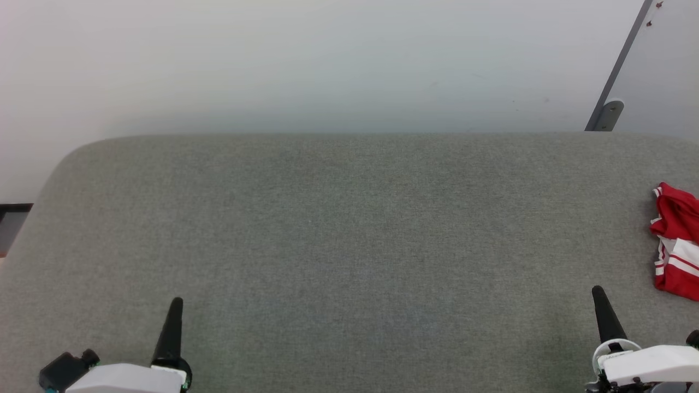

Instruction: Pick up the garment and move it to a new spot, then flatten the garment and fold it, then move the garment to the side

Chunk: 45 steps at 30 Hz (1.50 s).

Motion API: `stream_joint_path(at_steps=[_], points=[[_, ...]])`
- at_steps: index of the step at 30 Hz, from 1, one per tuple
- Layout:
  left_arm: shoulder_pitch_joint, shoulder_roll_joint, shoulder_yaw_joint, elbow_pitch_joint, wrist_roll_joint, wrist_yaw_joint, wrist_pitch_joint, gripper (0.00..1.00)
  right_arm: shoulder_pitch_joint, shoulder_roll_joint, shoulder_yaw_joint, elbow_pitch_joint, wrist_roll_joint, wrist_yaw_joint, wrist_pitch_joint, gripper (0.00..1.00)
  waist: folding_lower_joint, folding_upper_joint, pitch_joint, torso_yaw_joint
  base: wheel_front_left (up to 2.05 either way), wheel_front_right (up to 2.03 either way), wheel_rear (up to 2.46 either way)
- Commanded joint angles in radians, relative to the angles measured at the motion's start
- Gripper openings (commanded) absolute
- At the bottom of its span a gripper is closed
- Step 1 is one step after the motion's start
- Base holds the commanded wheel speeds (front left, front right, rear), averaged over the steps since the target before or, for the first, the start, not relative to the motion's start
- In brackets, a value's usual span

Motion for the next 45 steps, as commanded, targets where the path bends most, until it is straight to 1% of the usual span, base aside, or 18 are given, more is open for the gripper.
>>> stream_joint_path(at_steps=[1,12,45], points=[[-0.023,0.001,0.007,-0.006,-0.029,0.001,0.009,0.00,-0.021,0.002,-0.004,-0.014,0.040,-0.001,0.009,0.00,0.0000,0.0000,0.000,0.001,0.00,0.00,0.00],[-0.038,-0.019,0.012,-0.002,-0.115,0.001,0.037,0.00,-0.030,0.006,-0.010,-0.018,0.155,-0.001,0.037,0.00,0.0000,0.0000,0.002,0.005,0.00,0.00,0.00],[-0.078,-0.067,0.026,0.009,-0.330,0.002,0.107,0.00,-0.044,0.019,-0.022,-0.030,0.430,-0.001,0.106,0.00,0.0000,0.0000,0.007,0.017,0.00,0.00,0.00]])
